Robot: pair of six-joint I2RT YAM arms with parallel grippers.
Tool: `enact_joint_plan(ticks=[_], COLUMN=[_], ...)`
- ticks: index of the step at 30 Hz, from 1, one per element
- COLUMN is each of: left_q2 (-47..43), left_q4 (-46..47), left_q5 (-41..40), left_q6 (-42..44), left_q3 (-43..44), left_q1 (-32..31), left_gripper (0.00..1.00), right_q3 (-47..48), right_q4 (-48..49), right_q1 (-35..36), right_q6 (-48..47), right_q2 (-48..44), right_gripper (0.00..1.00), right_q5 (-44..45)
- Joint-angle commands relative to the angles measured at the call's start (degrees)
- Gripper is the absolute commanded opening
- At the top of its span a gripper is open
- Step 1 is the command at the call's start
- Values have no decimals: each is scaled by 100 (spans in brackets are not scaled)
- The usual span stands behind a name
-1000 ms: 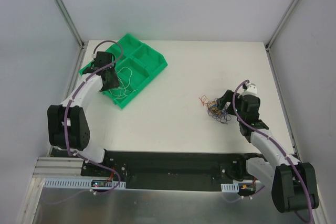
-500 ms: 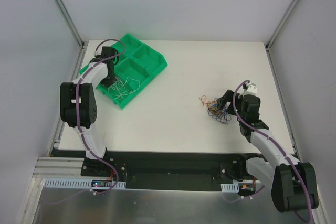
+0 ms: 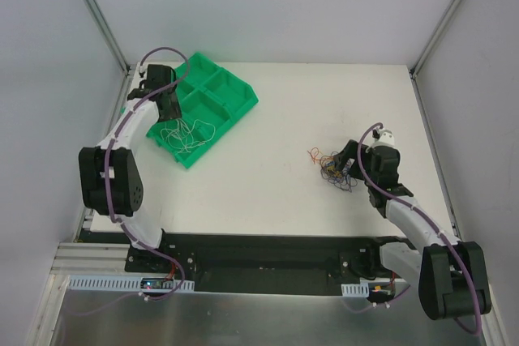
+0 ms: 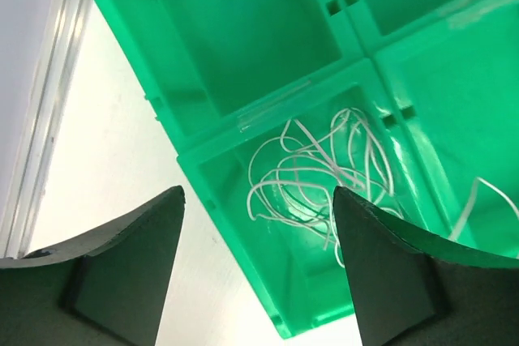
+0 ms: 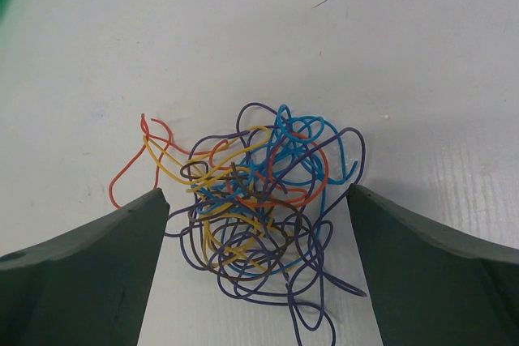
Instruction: Untangle the cables
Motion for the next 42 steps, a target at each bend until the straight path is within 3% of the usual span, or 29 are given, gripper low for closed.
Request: enact_joint_plan(ticks=[1,4,7,10,15,21,30,42], left_q2=[-663,-698,-532,-286,57,435,313,-1260], left_q4=[297,429,588,562,562,562,561,1395], left_q5=[606,1246,1986,2127,2380,2497,2092,1986], left_q6=[614,1027,1072,1046,958,905,914,1072], left_q3=[-221,-282,-257,-72,69,227,139,-844], left_q1=[-309,-626,-644,-644,-644,-635,-644,-644], left_gripper=[73,68,71,68,52,41,0,0], right_q3=[78,60,78,95,78,78,69,87], right_q4=[350,359,367,341,350,341,315,315], right_q1=[-39,-47,-47,-47,-56,-47,-56,-65], right_q6=[60,60,52,43,34,43,34,43], right_q2=[15,32,93,68,6,15,-29,50], right_gripper=[95,95,95,95,95,95,95,95], right_q5=[-86,-69,-51,-121,-77,-86,-60,-77])
